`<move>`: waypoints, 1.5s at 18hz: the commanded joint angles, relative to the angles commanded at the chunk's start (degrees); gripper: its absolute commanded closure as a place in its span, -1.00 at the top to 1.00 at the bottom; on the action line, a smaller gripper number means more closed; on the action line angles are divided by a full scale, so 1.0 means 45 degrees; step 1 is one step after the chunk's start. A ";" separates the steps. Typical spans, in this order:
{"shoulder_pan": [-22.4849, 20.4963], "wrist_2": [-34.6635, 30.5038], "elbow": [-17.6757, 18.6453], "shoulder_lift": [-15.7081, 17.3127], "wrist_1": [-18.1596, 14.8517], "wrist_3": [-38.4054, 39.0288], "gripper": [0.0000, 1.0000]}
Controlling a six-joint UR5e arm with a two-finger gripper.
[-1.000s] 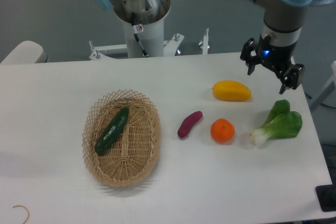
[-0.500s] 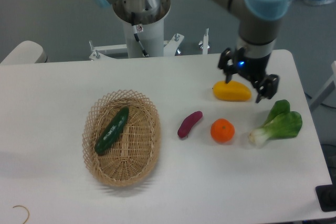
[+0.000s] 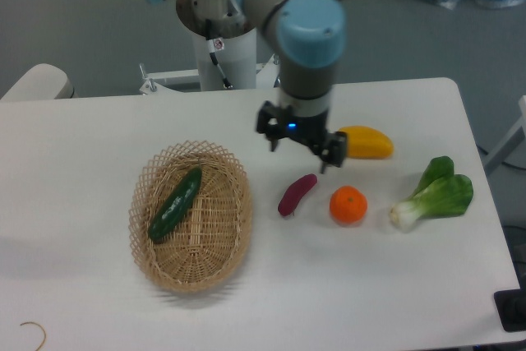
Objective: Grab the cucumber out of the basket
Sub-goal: 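Move the open gripper over the basket above the green cucumber, then lower the gripper onto the cucumber and close it around it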
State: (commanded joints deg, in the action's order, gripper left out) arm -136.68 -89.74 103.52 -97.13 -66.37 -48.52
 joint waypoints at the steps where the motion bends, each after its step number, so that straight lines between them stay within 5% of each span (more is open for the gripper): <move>1: 0.0157 0.0019 0.0294 0.0118 0.0176 0.0058 1.00; 9: 0.1310 0.1309 0.1488 -0.0465 0.1116 0.1094 1.00; 19: 0.2423 0.1211 0.1352 -0.2028 0.2598 0.1700 1.00; 27: 0.2697 0.1191 0.1508 -0.2615 0.3381 0.1758 1.00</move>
State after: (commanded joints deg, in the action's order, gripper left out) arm -124.54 -84.37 110.30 -108.89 -51.15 -40.61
